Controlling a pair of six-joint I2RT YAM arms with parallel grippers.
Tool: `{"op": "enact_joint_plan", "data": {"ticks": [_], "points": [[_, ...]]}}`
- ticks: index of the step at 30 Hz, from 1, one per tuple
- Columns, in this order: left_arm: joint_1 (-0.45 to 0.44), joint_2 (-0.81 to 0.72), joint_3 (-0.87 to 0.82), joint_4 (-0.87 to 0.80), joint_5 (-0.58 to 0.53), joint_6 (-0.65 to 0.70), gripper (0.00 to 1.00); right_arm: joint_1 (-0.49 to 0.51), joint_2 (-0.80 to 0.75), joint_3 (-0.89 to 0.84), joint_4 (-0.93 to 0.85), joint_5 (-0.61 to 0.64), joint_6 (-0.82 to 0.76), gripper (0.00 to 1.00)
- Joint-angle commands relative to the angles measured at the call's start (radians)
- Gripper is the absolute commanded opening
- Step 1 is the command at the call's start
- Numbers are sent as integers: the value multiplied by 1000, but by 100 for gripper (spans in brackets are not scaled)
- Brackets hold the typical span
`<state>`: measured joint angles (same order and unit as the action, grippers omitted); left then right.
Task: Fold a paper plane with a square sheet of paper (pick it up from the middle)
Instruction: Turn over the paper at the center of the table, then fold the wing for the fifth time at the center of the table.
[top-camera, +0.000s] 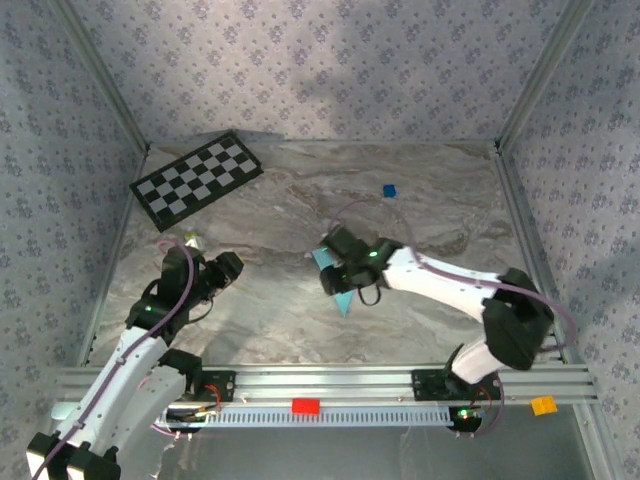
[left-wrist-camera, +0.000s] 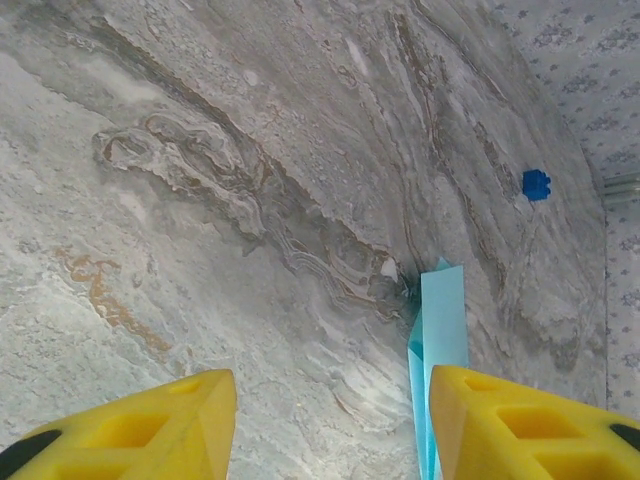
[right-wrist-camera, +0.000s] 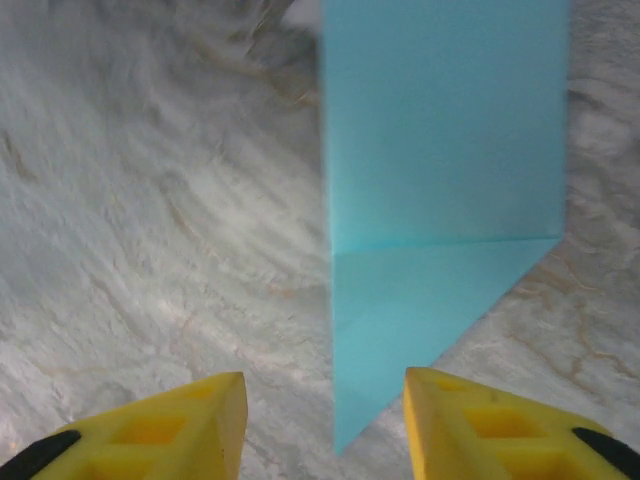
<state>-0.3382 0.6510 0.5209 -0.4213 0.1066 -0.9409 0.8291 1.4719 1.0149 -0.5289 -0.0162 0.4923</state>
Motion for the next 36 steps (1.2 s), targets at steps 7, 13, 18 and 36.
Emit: {"op": "enact_joint_plan", "data": {"ticks": [7,13,18,36], "points": [[9,68,-10,75,100,-16,44,-238,90,-173,335,-497,164,10],[8,95,-24,108,151,-25,38,-231,220,-175,405,-521,227,8],[8,106,-34,131,169,-31,32,-211,277,-186,430,-479,315,8],[-116,527,85,368,300,-64,18,-20,164,-325,819,-285,774,21]]}}
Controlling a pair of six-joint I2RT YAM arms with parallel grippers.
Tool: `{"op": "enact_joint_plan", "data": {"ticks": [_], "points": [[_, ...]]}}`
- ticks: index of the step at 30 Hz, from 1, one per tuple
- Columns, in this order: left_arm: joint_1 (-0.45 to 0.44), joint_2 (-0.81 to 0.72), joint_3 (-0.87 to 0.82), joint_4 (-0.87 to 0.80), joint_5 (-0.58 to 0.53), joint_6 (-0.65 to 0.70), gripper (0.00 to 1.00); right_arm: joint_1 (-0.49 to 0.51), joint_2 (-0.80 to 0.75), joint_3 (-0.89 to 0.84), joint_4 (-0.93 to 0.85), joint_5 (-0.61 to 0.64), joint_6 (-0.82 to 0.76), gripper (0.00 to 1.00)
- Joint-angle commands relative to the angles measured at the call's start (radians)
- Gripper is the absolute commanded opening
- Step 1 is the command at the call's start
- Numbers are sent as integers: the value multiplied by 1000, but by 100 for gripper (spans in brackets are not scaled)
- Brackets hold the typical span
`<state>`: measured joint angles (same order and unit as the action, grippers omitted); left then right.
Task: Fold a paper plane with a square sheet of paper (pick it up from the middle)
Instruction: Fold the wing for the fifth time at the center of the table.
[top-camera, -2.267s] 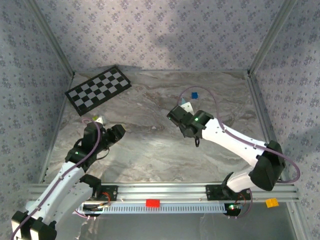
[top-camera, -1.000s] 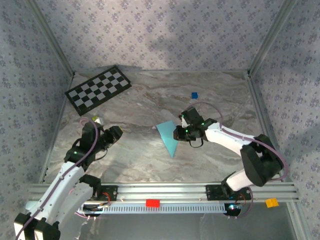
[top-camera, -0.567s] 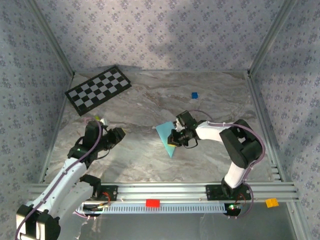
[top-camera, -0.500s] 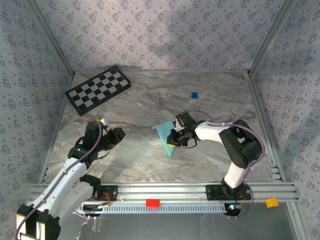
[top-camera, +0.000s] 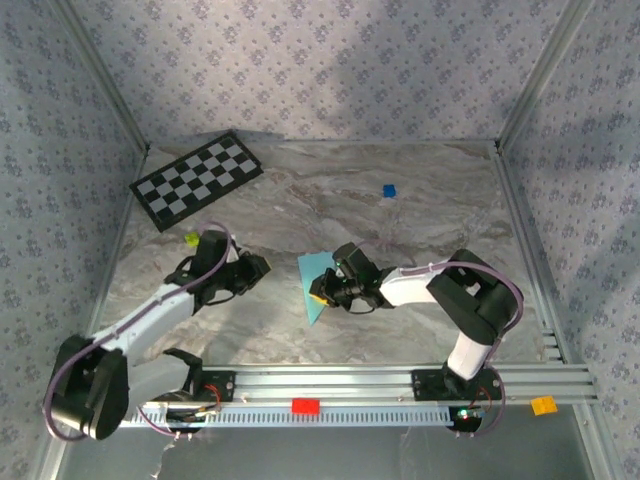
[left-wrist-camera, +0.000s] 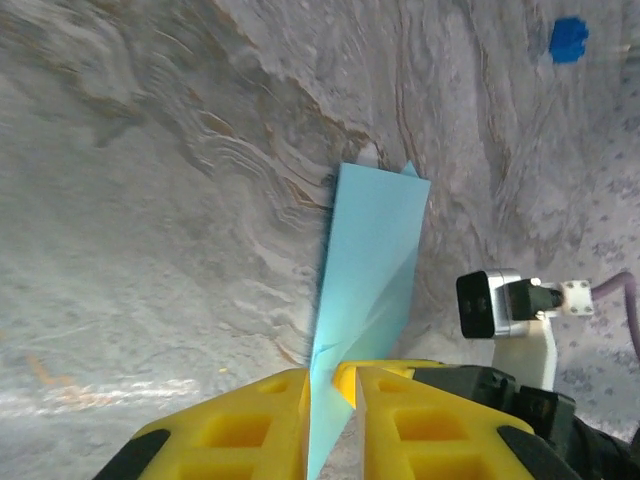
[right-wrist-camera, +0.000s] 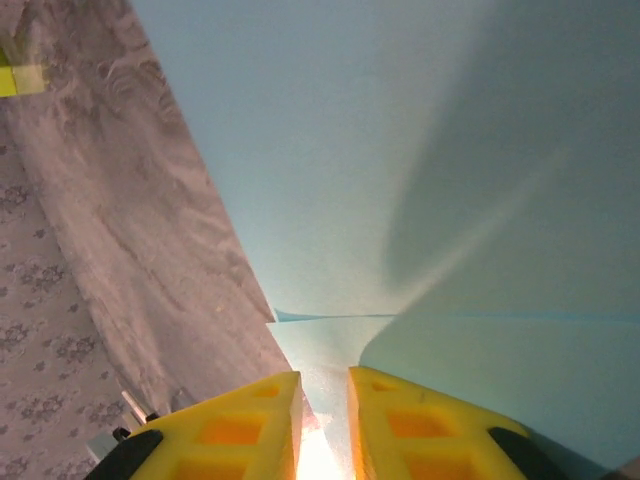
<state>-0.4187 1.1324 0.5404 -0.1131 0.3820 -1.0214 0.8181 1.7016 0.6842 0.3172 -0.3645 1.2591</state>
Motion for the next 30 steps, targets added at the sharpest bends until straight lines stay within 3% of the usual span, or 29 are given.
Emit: {"op": "enact_joint_plan", "data": {"ticks": [1,12,22,30], "points": [[-54,80,78,75,24,16,18,-23,-93,1,-66,74,-16,22],[-169,409,246,137,57,21,9,-234,-190,-28,-255,-27,-207,18],[-192,571,270,102,31,21,0,-255,-121,16,-265,-113,-261,22],[-179,588,158,137,8,29,0,-254,-65,51,-286,-145,-292,35]]}}
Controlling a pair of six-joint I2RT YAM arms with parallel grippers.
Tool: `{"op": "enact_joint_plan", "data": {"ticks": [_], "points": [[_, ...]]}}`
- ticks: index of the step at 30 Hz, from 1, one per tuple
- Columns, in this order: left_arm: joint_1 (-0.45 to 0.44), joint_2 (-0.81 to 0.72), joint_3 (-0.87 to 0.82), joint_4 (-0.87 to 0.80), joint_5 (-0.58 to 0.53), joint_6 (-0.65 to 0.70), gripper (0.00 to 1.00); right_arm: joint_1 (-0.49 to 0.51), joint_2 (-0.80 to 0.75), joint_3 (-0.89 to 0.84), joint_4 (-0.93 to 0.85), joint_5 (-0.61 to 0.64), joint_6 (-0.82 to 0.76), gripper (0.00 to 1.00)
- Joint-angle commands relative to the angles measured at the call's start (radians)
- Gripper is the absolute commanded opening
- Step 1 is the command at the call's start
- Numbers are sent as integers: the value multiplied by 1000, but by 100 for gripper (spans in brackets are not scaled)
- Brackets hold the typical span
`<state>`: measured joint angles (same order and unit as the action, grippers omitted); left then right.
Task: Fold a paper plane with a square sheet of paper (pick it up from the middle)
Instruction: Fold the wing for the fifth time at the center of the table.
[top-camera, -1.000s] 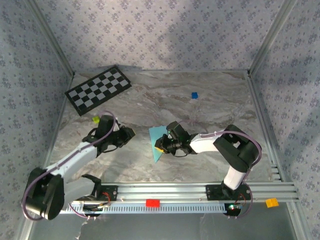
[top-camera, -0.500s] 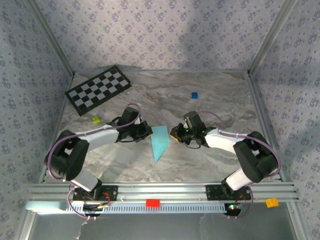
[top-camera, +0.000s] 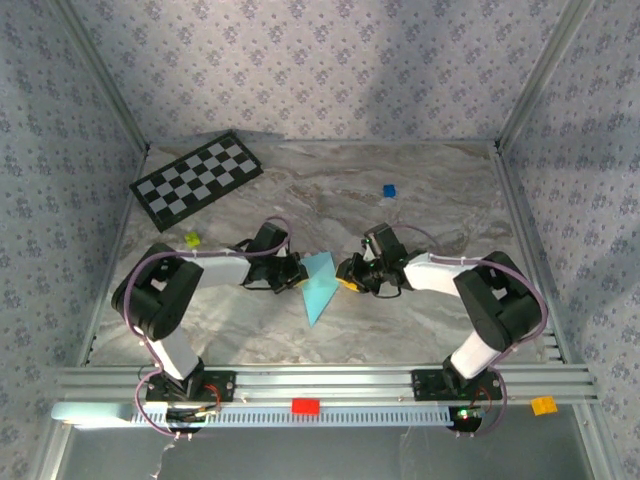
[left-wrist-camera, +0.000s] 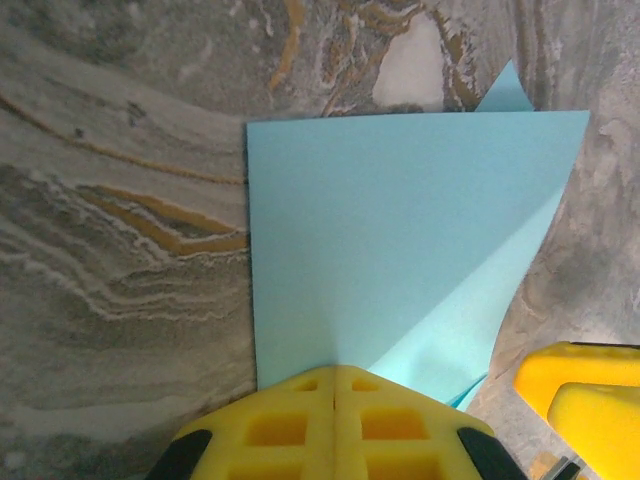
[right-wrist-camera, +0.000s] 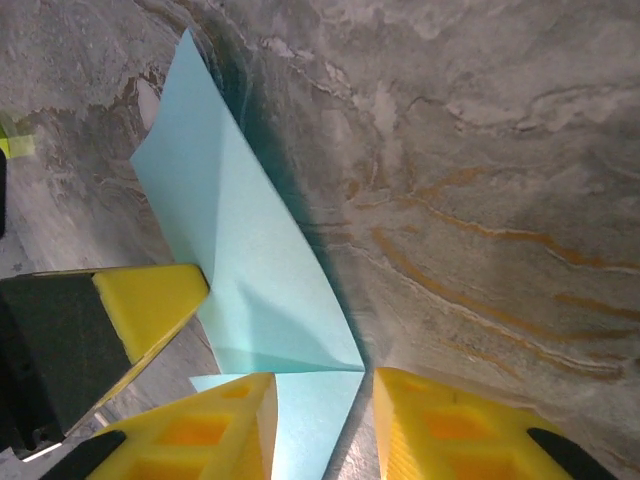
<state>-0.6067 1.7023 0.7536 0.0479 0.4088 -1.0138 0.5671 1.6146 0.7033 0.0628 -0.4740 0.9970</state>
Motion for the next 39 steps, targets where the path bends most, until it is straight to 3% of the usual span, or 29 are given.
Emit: {"op": "enact_joint_plan", "data": {"ticks": [1,12,26,39], "points": [[11,19,-67,-7,-12,22,0,-3,30,38,-29,-45,-32,36],[48,20,-106,35,25,43,0,4,85,84,-56,-64,-42,41],[48,16,-101,44,27,38,0,5,103,87,53,-112,17,40],[48,14,-80,38,24,42,0,-29,189,150,86,-239,-42,39]]}}
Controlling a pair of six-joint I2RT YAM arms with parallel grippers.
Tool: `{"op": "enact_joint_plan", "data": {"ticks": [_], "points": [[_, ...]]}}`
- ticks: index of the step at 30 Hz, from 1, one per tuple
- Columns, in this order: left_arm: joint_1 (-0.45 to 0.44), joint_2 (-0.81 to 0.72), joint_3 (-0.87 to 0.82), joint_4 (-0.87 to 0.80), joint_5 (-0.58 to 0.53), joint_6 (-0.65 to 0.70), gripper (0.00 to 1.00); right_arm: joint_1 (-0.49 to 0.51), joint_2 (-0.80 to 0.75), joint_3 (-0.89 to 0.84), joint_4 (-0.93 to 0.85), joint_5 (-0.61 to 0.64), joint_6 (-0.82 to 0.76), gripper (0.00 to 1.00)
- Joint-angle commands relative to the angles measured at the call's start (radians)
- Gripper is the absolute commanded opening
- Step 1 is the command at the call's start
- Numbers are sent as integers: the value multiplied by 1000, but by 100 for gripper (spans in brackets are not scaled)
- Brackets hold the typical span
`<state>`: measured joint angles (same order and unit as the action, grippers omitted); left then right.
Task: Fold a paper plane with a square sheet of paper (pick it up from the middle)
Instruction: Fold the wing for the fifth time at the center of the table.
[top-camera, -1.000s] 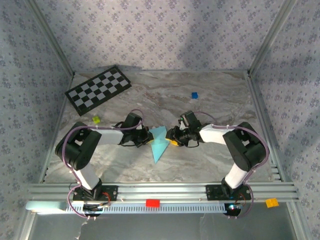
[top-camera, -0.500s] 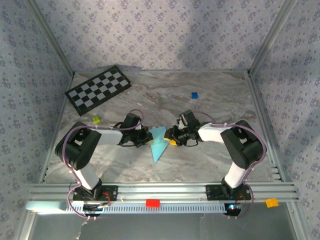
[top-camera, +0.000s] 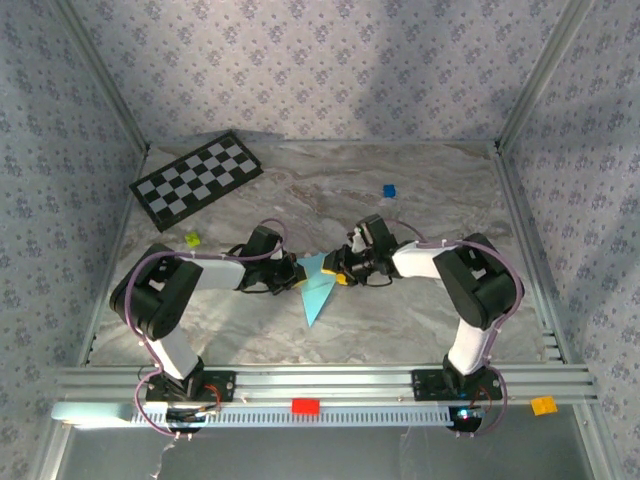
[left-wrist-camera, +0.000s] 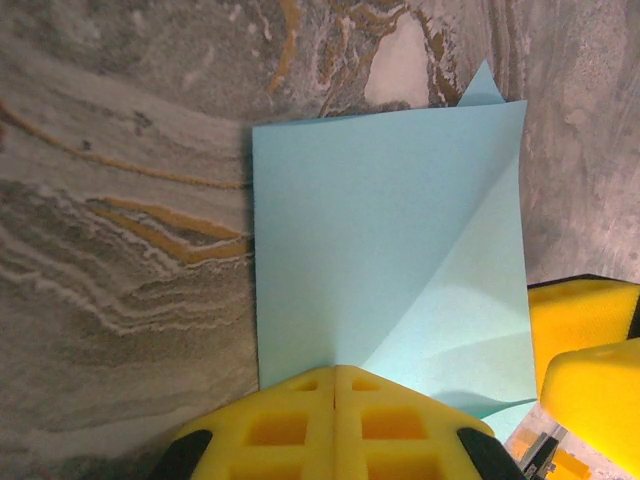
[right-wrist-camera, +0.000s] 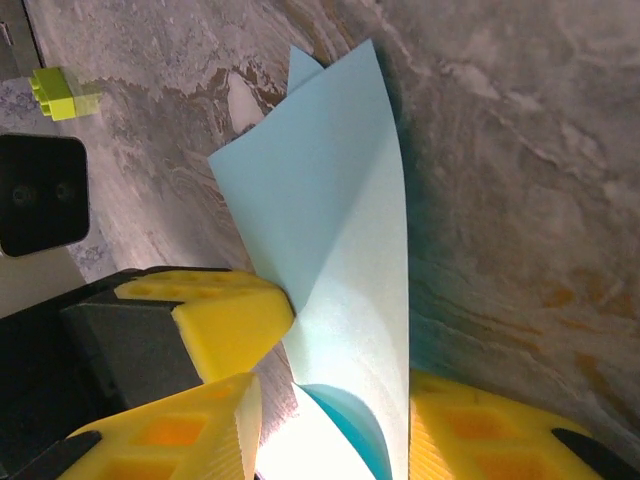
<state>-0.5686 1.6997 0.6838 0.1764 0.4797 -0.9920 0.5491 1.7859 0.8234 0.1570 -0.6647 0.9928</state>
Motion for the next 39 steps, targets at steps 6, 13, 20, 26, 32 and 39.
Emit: {"op": "enact_joint_plan", "data": {"ticks": [6,13,20,26,32,39], "points": [[10,8,-10,-96,-50,23,0,-36,22,36,-32,-76,-72,39],[10,5,-7,-95,-48,29,0,-53,67,85,-70,-144,-138,34],[10,-4,-7,-89,-49,24,0,-65,87,115,-122,-147,-173,27],[10,-52,-2,-64,-32,29,5,-69,84,117,-147,-143,-189,9],[-1,-180,36,-138,-73,81,25,-72,23,69,-103,-72,-106,0],[-146,-328,73,-314,-257,288,39,-80,-75,-109,137,93,244,0]]}}
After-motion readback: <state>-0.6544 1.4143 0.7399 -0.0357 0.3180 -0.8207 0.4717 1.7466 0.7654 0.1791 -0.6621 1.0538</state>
